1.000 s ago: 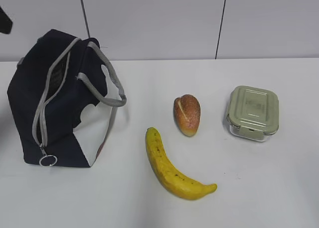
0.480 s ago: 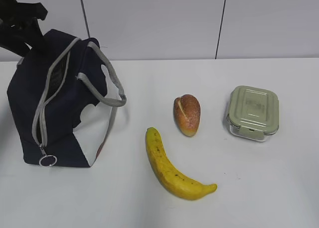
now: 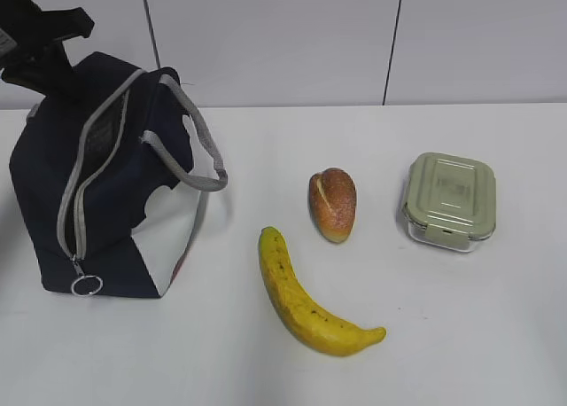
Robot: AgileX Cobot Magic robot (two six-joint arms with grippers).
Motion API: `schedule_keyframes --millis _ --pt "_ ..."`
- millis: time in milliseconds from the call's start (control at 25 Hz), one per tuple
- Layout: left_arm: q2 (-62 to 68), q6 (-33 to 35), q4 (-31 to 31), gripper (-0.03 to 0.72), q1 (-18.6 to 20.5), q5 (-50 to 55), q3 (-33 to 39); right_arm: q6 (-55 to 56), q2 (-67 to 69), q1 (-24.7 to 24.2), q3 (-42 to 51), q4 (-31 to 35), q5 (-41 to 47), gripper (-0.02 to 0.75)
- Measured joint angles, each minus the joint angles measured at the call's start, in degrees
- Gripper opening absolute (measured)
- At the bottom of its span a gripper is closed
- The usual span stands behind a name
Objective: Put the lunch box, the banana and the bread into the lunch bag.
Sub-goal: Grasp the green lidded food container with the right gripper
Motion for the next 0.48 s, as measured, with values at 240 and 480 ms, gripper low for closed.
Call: schedule_keyframes --millis 240,480 --pt "0.0 0.0 -2.0 -0.003 0.0 0.6 0.0 0.0 0.0 0.0 0.0 0.0 0.0 0.456" --pt "0.0 0.0 -2.7 -0.003 0.0 0.7 0.0 0.0 0.0 0.0 0.0 0.0 0.0 0.456"
